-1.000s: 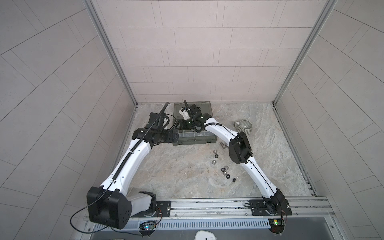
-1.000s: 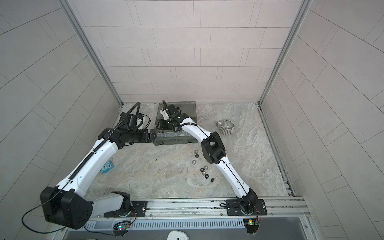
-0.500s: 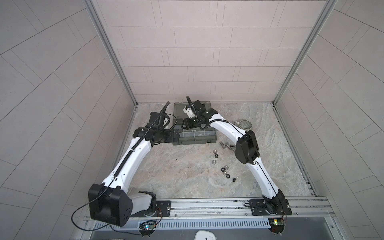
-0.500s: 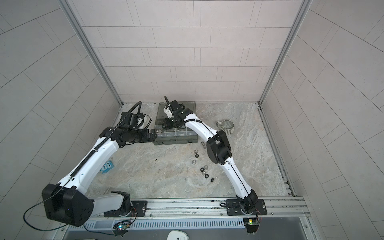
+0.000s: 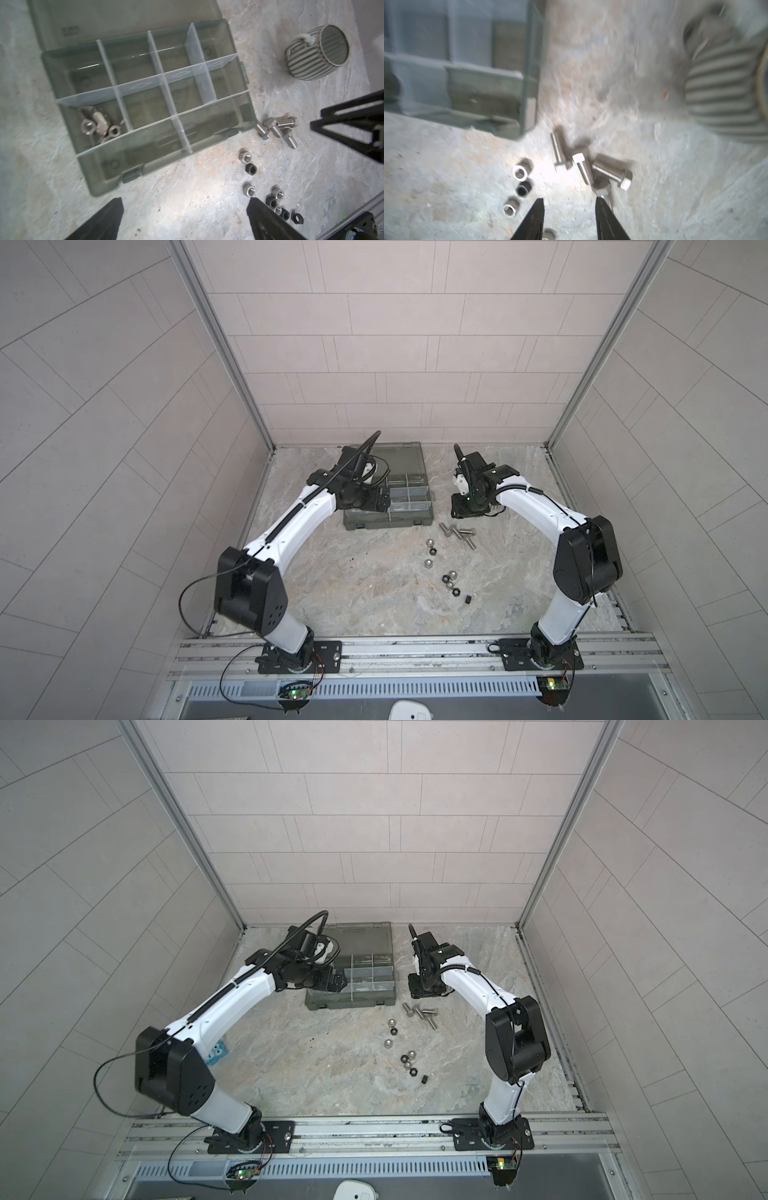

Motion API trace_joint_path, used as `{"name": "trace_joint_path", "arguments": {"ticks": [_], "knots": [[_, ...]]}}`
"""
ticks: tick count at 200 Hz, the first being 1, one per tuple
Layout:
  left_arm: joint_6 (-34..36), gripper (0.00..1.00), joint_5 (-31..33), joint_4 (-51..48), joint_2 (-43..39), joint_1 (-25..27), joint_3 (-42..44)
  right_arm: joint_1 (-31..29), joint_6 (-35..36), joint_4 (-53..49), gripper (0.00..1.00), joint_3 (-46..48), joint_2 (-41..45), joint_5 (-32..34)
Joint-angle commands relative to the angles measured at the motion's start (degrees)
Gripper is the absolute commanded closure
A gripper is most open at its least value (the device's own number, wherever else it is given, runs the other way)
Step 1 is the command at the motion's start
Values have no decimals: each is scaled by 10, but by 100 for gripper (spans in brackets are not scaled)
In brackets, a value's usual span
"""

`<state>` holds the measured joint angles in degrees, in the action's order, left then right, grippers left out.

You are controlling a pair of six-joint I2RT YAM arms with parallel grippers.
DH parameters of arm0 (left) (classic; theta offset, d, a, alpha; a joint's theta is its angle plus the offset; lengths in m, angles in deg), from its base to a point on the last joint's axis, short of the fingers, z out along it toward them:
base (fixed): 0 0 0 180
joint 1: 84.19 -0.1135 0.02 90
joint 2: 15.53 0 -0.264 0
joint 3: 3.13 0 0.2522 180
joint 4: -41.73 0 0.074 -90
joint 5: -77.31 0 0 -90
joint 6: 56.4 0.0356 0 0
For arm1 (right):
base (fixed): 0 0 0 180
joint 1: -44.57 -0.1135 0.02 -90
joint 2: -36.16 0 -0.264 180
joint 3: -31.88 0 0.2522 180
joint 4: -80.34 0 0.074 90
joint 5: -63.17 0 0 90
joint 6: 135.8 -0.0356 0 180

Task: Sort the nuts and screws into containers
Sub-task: 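Lower the right gripper onto a steel hex bolt and close it, then lift the hex bolt with the right gripper and carry it over the box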

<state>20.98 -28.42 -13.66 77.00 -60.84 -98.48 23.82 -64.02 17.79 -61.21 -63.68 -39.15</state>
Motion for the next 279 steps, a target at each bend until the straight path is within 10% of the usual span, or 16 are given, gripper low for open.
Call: {"name": "trace_joint_path", "arguments": {"ticks": [1,180,279], "knots": [[-9,0,-24,-7,38,18,-61,-4,-6,-19,59,37,34,5],[-20,0,-36,-27,69,18,-92,34,0,55,60,122,-27,7],[-2,0,-23,-42,57,17,-81,29,-16,74,78,162,-32,-13]]}}
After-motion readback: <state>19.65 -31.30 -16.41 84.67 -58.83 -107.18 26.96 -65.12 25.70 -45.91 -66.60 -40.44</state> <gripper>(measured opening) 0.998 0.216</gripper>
